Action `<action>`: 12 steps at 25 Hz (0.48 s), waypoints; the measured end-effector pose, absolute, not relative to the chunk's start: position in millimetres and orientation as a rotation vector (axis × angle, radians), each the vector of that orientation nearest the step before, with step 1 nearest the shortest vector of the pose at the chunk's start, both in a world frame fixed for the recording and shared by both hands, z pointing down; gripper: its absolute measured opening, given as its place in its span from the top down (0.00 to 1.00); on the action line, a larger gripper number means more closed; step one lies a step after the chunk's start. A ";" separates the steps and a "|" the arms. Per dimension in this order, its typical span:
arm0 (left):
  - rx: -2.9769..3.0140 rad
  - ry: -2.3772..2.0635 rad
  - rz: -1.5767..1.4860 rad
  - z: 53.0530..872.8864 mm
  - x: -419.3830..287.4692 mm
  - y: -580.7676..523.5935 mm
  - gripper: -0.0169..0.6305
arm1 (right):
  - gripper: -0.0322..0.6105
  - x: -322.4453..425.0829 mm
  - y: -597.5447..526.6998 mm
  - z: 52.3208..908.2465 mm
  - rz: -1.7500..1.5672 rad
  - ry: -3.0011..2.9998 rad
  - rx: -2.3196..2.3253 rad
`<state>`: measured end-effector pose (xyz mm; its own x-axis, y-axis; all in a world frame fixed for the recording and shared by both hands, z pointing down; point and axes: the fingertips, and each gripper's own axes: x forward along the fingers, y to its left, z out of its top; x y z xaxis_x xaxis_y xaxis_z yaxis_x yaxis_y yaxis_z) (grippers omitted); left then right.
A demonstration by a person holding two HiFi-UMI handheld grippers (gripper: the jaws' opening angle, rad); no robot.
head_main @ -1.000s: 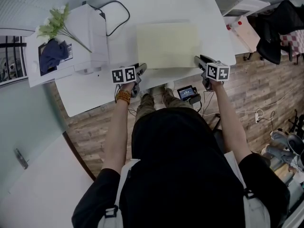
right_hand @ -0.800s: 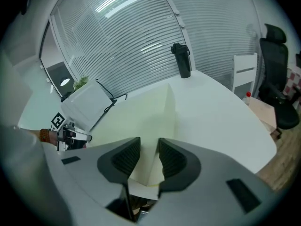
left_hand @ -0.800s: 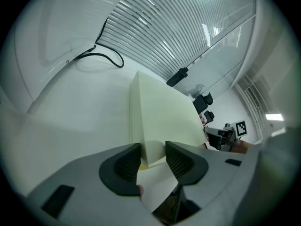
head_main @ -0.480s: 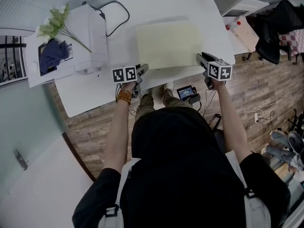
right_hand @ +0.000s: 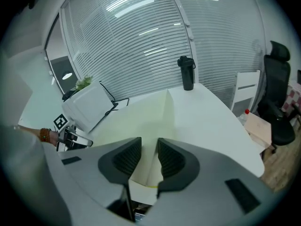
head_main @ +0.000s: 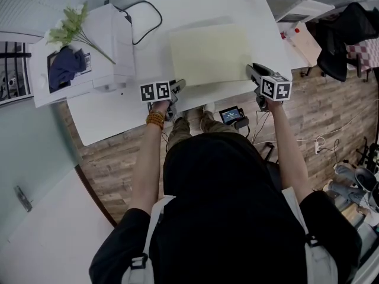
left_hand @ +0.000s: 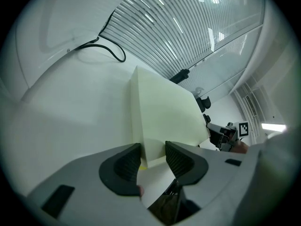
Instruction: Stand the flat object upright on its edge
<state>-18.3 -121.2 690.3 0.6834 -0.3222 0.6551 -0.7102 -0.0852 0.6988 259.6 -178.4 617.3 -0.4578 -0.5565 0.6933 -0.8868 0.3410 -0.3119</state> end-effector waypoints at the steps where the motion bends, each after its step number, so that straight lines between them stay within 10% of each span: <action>1: 1.679 -0.839 0.396 690.4 -18.0 -121.2 0.71 | 0.79 259.3 -179.5 615.0 0.927 -2.142 1.262; 12: 1.657 -0.815 0.342 691.2 -14.0 -122.5 0.71 | 0.81 254.5 -191.0 587.3 0.854 -2.161 1.280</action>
